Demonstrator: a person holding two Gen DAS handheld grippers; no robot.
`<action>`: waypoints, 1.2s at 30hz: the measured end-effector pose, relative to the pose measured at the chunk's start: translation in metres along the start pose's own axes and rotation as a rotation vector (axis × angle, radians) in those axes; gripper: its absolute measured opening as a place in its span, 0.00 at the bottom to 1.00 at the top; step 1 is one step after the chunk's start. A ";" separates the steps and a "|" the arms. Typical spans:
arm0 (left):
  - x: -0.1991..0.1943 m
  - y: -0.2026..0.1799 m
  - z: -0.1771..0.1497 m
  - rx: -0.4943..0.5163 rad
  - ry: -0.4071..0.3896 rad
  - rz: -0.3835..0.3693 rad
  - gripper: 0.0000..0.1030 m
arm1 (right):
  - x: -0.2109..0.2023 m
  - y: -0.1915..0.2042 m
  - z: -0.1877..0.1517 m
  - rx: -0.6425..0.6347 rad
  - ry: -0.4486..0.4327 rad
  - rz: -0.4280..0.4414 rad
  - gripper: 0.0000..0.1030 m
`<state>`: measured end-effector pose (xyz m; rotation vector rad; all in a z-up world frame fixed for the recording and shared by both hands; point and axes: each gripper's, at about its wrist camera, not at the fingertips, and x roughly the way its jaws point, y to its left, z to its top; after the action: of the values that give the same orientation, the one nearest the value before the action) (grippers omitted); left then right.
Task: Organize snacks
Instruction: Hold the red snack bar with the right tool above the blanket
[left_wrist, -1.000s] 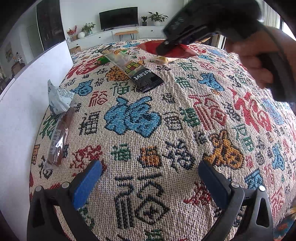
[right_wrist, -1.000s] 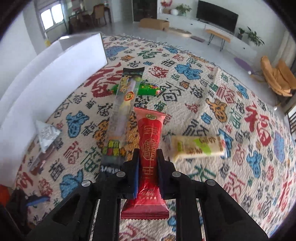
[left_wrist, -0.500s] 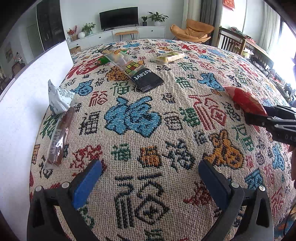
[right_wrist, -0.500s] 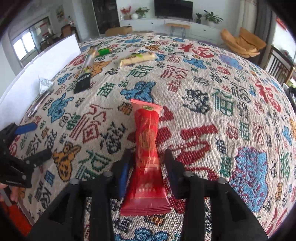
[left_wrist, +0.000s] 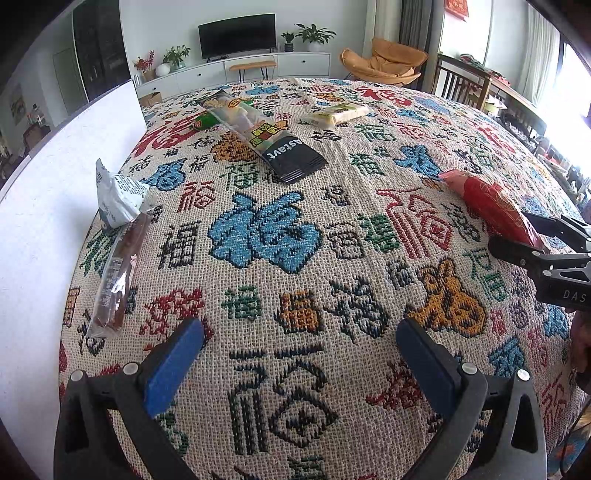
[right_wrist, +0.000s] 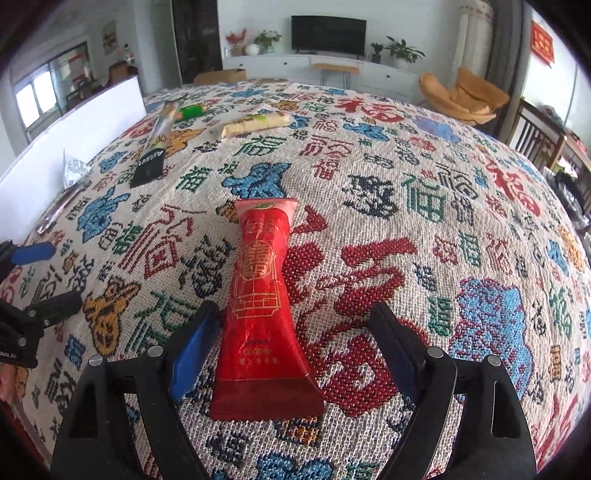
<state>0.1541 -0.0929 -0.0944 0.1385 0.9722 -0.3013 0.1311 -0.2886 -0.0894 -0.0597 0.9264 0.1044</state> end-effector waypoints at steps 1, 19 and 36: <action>0.000 0.000 -0.001 0.000 0.000 0.000 1.00 | 0.000 0.000 0.000 0.000 0.000 0.000 0.83; 0.000 0.000 0.000 0.001 0.000 -0.001 1.00 | 0.000 0.000 0.000 0.001 0.000 0.000 0.83; -0.019 0.011 0.029 -0.055 -0.039 -0.112 1.00 | 0.001 0.000 0.000 0.001 0.000 0.000 0.83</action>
<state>0.1709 -0.0864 -0.0629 0.0277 0.9506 -0.3784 0.1312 -0.2885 -0.0901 -0.0592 0.9263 0.1037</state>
